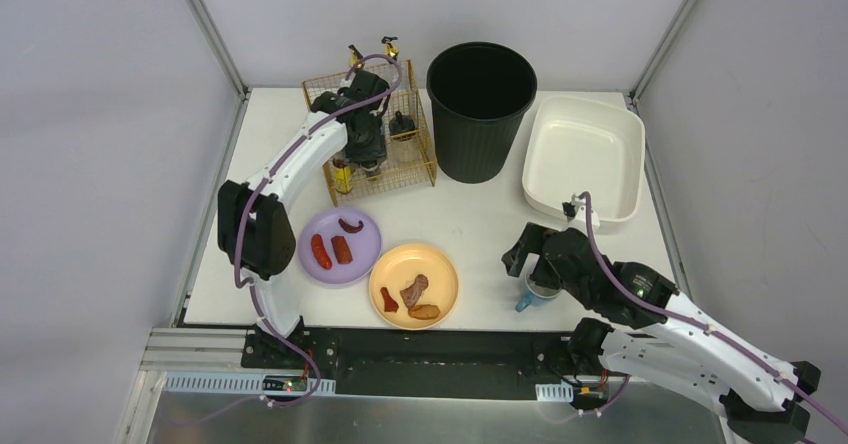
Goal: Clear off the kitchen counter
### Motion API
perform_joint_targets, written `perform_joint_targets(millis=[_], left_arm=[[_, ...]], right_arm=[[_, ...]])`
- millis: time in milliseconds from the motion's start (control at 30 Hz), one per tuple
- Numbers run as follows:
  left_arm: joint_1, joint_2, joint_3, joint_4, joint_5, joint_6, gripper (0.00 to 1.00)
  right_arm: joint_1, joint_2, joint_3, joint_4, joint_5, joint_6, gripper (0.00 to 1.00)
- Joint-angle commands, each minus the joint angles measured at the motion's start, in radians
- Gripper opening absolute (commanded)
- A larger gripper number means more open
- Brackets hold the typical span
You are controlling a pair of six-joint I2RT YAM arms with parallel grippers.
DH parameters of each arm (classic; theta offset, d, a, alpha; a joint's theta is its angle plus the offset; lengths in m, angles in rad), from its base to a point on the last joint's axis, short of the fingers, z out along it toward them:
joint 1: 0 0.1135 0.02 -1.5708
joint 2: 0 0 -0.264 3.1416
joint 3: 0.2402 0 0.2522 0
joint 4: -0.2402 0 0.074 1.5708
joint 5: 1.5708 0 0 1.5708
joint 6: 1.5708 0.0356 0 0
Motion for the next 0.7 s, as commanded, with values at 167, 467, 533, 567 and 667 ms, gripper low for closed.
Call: perform_joint_targets(millis=[167,467,533,567,667], left_arm=[[0.006,0.047,-0.004,-0.011,-0.024,-0.003,0.11],[0.006,0.079,-0.005,-0.011,-0.033,-0.012,0.41],[0.006,0.081,-0.006,-0.012,-0.034,-0.013,0.47],[0.006,0.081,-0.005,-0.012,-0.033,-0.014,0.50],[0.006,0.079,-0.003,-0.010,-0.031,-0.010,0.58]], right_arm=[[0.005,-0.015,-0.008,0.029,0.001,0.004,0.99],[0.005,-0.042,-0.012,0.013,0.005,0.008,0.99],[0.004,-0.042,-0.010,0.012,0.006,0.009,0.99],[0.004,-0.043,-0.010,0.013,0.006,0.008,0.99],[0.003,-0.039,-0.009,0.013,0.006,0.008,0.99]])
